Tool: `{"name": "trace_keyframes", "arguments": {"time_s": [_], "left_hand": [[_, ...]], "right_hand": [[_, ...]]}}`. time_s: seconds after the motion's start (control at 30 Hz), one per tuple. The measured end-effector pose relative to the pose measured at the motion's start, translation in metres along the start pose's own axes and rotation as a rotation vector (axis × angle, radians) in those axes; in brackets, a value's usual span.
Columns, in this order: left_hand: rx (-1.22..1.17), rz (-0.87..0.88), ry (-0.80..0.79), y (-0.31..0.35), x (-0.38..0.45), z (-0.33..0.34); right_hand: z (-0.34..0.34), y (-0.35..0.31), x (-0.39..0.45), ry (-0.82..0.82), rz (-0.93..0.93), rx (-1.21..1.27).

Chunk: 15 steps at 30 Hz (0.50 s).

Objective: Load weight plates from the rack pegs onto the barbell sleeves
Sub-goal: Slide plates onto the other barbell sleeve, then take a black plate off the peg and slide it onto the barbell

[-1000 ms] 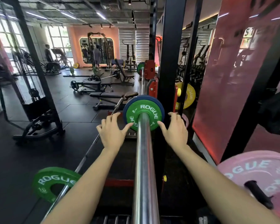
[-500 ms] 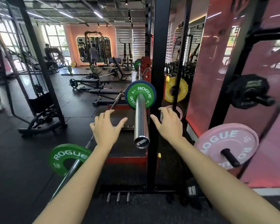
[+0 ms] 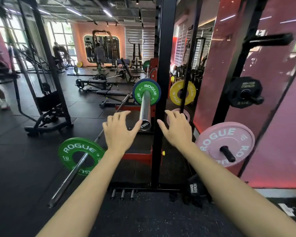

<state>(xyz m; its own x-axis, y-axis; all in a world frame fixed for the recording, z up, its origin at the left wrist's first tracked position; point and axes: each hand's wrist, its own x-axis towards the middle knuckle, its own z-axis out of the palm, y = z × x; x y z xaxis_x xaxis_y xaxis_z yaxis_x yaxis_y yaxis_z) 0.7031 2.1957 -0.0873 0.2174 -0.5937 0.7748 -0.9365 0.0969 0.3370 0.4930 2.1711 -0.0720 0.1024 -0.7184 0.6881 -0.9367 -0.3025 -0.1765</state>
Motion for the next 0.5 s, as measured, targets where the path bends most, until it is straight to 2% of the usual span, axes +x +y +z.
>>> {"name": "trace_keyframes", "arguments": {"time_s": [0.2, 0.37, 0.5], "left_hand": [[-0.023, 0.15, 0.004, 0.073, -0.016, 0.007], [-0.091, 0.24, -0.07, 0.178, -0.042, 0.035], [-0.201, 0.328, -0.132, 0.271, -0.072, 0.054]], "right_hand": [[-0.045, 0.054, -0.03, 0.02, 0.032, -0.04], [-0.101, 0.142, -0.068, 0.041, 0.143, -0.023], [-0.158, 0.217, -0.11, 0.13, 0.244, -0.202]]}}
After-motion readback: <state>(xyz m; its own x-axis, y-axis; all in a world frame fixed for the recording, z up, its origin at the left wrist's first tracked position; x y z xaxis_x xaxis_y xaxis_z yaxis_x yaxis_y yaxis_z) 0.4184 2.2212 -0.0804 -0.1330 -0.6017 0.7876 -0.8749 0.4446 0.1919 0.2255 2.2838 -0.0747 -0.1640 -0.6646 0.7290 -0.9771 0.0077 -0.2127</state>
